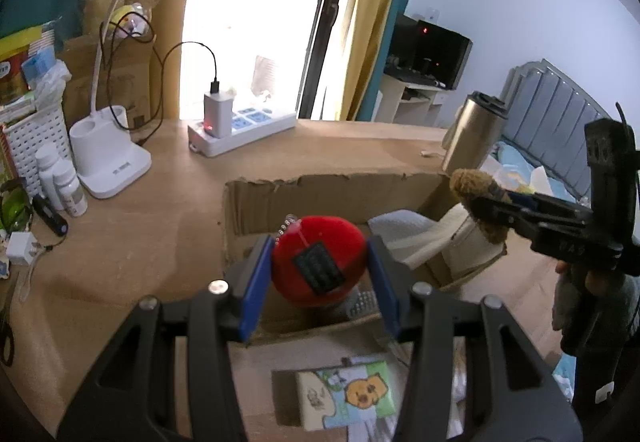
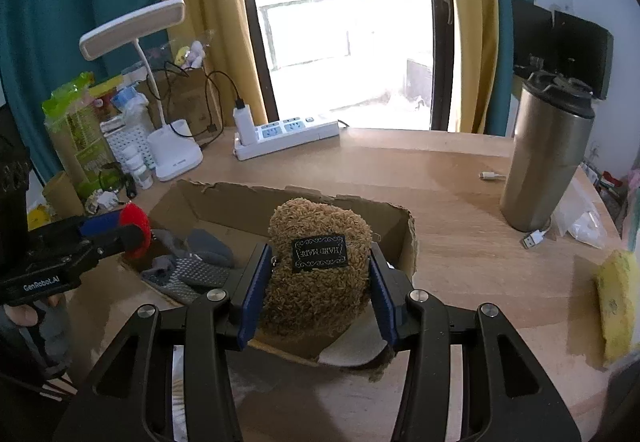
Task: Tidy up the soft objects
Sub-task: 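Carry the plush toy into the box while the left tool carries the red ball, then release the plush toy in the box while the left tool releases the red ball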
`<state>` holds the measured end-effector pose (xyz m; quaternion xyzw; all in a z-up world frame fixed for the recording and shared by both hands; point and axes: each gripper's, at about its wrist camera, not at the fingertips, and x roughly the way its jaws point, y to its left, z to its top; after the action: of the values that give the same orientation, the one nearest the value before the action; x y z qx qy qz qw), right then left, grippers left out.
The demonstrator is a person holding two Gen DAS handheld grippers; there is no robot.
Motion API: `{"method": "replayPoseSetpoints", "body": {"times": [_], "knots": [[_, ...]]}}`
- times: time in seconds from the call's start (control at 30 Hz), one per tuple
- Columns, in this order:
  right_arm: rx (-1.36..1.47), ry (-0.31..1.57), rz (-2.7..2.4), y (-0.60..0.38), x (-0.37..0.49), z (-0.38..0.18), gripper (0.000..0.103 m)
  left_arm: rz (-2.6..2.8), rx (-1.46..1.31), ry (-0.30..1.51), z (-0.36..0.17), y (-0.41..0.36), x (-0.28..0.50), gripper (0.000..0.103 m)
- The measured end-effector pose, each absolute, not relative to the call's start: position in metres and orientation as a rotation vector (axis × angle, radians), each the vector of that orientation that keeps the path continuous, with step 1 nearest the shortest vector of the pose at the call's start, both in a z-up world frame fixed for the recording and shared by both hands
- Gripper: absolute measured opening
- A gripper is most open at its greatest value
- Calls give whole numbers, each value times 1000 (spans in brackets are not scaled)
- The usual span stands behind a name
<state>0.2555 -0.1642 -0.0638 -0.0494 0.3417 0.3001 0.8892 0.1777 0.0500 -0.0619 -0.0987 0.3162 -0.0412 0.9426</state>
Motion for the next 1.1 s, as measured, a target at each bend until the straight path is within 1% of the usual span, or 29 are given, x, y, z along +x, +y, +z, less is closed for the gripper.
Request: {"method": "replayPoseSetpoints", "body": {"times": [0.5,0.67,0.8,0.83,0.87,0.9,0.97,1.1], "knots": [[-107,781,632,-155,279,-89,50,-79,-229,758,-89,51,210,50],[-107,785,635,-153,277,-89,56,-60,-203,774,-90,47,212,51],[-114,770,639,-153,271,-85,63,-65,-224,775,-85,46,211,56],[-116,767,638,-153,270,-83,65,-63,-226,770,-83,46,210,59],[-117,763,637,-154,268,-82,65,-59,-222,765,-81,45,209,68],[-117,758,635,-155,266,-80,66,-56,-214,760,-80,44,207,73],[-112,746,635,-158,262,-76,66,-58,-211,747,-76,43,203,78],[-112,732,631,-161,252,-70,66,-57,-204,732,-70,41,195,79]]}}
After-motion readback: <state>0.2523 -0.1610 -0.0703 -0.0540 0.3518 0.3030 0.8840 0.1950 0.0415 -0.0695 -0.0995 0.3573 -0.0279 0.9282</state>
